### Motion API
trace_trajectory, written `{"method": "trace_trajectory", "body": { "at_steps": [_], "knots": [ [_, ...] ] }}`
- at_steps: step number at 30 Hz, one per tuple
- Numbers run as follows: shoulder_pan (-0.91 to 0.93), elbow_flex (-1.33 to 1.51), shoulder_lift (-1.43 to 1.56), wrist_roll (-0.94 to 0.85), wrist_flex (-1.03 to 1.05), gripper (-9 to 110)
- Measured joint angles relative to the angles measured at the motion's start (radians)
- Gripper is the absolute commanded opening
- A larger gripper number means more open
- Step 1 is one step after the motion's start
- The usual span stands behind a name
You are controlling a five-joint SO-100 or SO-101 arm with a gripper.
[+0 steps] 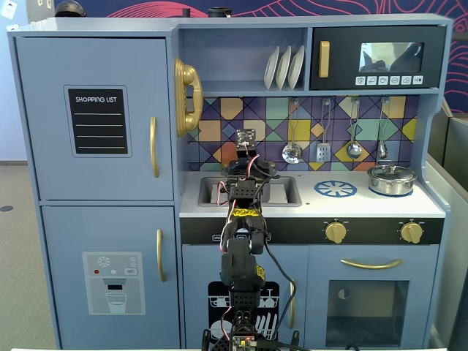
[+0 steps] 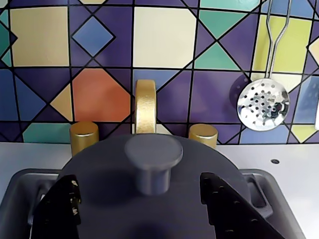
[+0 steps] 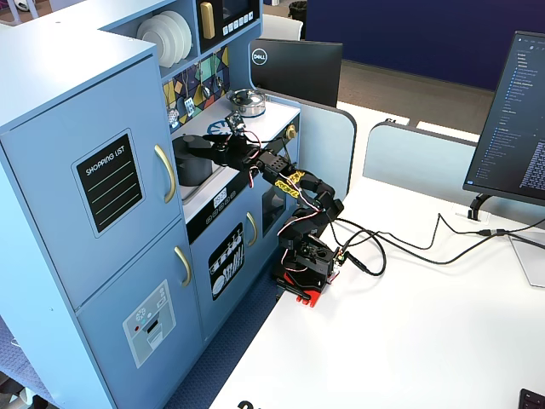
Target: Take off the lid from the gray recipient and place it on the counter
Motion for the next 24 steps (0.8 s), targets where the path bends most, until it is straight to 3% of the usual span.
{"method": "trace_trajectory", "body": {
  "at_steps": [16,19,21,24],
  "knots": [
    [-0.002,-0.098,-0.212,0.018,-0.091,17],
    [-0.002,-0.117,-0.242,0.028,-0.097,12],
    [-0.002,-0.12,-0.249,0.029,-0.098,0],
    [-0.002,-0.12,-0.25,0.075,-0.109,0]
  ]
}}
